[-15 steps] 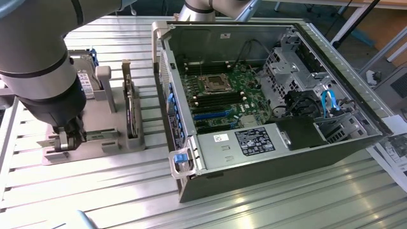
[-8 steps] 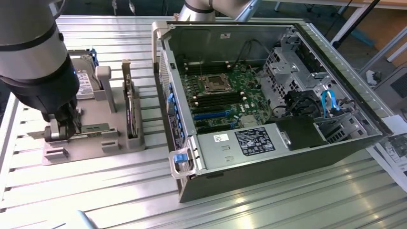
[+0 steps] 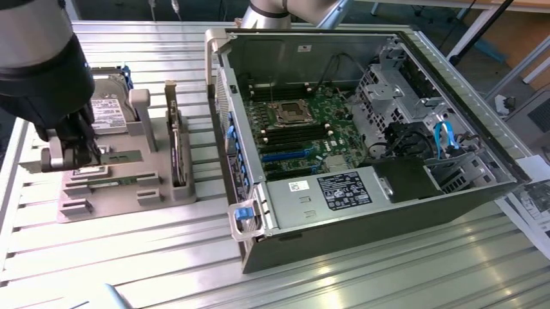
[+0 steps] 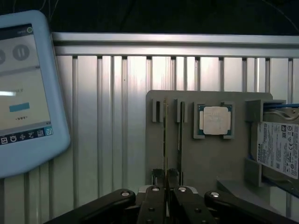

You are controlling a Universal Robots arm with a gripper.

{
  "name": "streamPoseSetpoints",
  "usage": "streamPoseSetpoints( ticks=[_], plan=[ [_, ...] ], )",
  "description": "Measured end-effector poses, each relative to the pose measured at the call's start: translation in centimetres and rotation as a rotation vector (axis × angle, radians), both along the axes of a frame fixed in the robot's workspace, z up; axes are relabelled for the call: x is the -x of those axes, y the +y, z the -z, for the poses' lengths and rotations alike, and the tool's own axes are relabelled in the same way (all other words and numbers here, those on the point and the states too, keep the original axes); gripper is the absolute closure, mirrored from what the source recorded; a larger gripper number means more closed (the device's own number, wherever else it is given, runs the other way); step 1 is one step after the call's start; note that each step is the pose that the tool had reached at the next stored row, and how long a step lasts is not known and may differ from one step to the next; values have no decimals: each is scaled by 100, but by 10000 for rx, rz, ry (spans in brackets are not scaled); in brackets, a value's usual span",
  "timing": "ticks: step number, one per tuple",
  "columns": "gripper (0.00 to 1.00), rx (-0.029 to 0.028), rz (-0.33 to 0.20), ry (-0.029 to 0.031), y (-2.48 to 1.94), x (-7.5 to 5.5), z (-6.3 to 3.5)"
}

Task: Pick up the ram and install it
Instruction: 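Pick up the ram and move it above insertion slot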

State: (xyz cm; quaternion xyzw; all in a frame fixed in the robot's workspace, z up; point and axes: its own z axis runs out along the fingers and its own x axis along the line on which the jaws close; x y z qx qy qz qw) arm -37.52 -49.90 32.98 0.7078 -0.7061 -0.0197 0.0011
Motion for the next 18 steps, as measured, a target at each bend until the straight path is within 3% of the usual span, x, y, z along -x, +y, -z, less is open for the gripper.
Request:
streamPoseSetpoints(
  ticks=[5,18],
  plan=[
    [87,1,0,2,0,0,-308],
    [87,0,0,1,0,0,-963]
  ],
)
